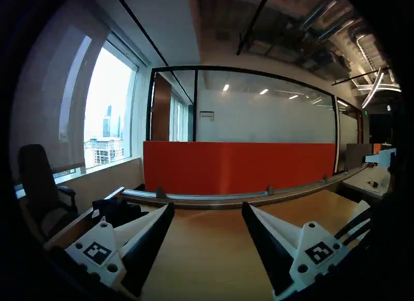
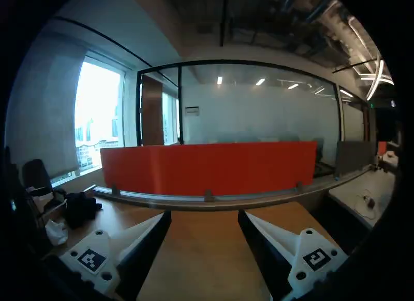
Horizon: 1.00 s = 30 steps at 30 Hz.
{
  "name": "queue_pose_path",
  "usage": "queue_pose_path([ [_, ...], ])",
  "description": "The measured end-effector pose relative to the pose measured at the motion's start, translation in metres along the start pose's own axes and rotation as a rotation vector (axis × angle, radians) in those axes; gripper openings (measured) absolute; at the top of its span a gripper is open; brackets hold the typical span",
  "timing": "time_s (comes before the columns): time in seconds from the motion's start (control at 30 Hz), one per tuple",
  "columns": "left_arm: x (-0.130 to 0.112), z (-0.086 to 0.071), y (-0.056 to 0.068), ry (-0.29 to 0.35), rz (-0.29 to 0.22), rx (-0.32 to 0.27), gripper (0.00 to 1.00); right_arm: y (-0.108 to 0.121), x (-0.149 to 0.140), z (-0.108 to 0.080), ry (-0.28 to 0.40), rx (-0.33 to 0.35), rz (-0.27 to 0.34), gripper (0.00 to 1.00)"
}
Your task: Fold towel
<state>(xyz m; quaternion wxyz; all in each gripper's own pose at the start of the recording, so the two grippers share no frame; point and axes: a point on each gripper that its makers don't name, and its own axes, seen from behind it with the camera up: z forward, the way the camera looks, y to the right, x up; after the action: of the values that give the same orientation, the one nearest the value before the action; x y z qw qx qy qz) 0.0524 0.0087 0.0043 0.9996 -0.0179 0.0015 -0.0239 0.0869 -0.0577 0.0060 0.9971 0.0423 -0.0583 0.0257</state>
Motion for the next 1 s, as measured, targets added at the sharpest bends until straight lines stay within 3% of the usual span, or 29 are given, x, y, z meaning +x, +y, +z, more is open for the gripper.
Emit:
queue_pose_path([
  [0.27, -0.018, 0.001, -0.003, 0.01, 0.01, 0.0, 0.97, -0.007, 0.003, -0.002, 0.007, -0.02, -0.014, 1.0],
  [0.5, -0.04, 0.002, -0.014, 0.027, 0.005, 0.023, 0.97, -0.016, 0.0, -0.001, 0.01, -0.013, -0.023, 1.0],
  [1.0, -0.11, 0.002, -0.024, 0.06, -0.008, 0.043, 0.97, -0.028, -0.018, 0.006, 0.05, -0.005, -0.011, 1.0],
])
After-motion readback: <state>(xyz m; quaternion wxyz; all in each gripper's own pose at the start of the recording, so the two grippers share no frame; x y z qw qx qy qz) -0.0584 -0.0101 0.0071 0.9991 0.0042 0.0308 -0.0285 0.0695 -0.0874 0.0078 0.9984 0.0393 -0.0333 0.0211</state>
